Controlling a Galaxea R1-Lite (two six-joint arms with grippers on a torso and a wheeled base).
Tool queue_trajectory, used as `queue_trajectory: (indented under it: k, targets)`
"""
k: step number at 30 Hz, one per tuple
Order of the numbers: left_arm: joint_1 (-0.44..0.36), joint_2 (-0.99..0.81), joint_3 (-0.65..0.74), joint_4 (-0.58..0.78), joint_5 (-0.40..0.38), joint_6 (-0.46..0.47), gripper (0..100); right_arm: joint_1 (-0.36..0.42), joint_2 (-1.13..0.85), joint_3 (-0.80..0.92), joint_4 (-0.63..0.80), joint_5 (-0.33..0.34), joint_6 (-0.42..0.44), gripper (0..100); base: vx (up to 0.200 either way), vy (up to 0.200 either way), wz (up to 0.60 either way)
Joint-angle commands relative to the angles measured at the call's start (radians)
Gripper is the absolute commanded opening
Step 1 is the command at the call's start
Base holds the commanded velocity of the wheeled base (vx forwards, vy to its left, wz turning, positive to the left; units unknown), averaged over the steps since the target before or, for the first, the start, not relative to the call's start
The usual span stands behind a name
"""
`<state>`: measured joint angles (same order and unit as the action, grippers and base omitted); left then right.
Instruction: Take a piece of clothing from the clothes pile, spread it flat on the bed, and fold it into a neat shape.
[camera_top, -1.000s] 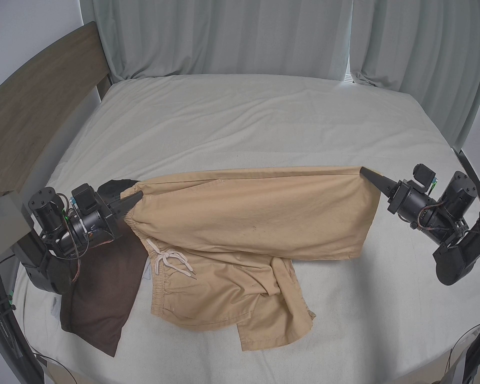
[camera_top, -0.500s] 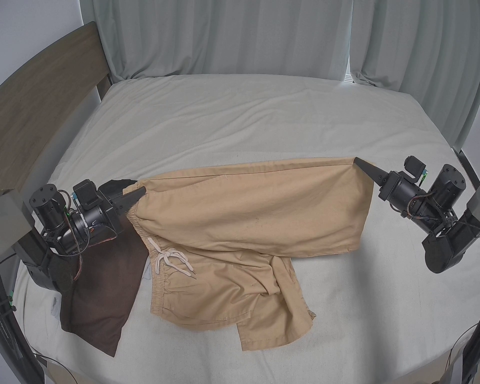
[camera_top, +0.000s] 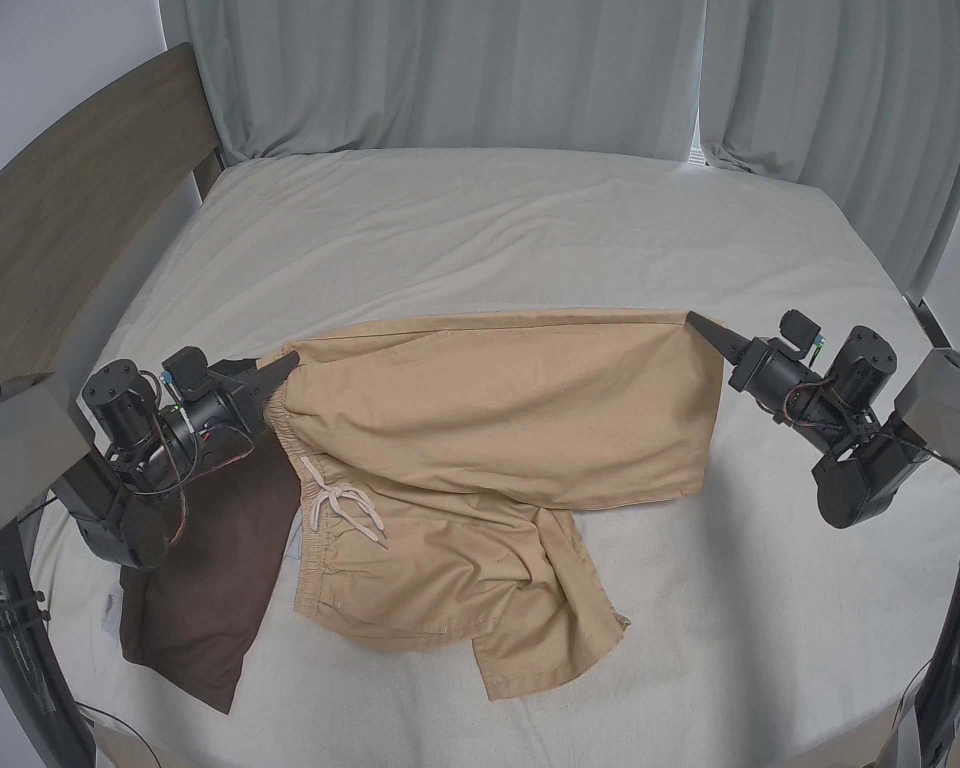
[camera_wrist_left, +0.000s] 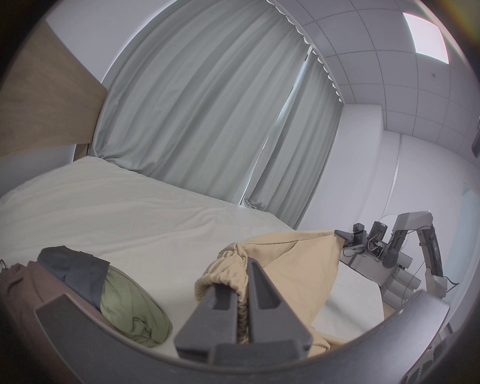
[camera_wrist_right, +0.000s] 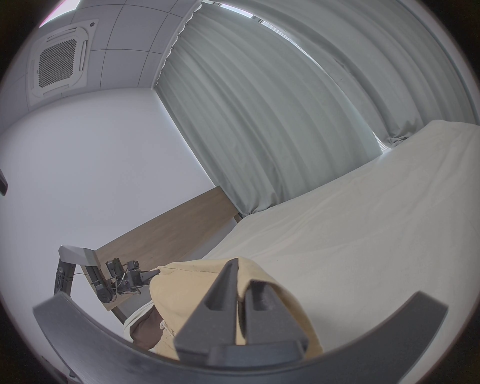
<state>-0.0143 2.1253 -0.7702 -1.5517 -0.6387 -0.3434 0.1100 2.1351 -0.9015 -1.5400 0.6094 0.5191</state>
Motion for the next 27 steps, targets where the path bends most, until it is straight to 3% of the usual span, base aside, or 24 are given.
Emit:
queue_trajectory:
  k: [1, 27]
  targets:
    - [-0.023, 0.059, -0.049, -0.001, 0.007, -0.017, 0, -0.001, 0.088, -0.065, 0.000, 0.000, 0.001, 0, 0.000, 0.000, 0.00]
    - [-0.047, 0.266, -0.290, -0.001, 0.120, -0.105, 0, -0.007, 0.295, -0.387, 0.063, 0.000, 0.001, 0, 0.000, 0.000, 0.00]
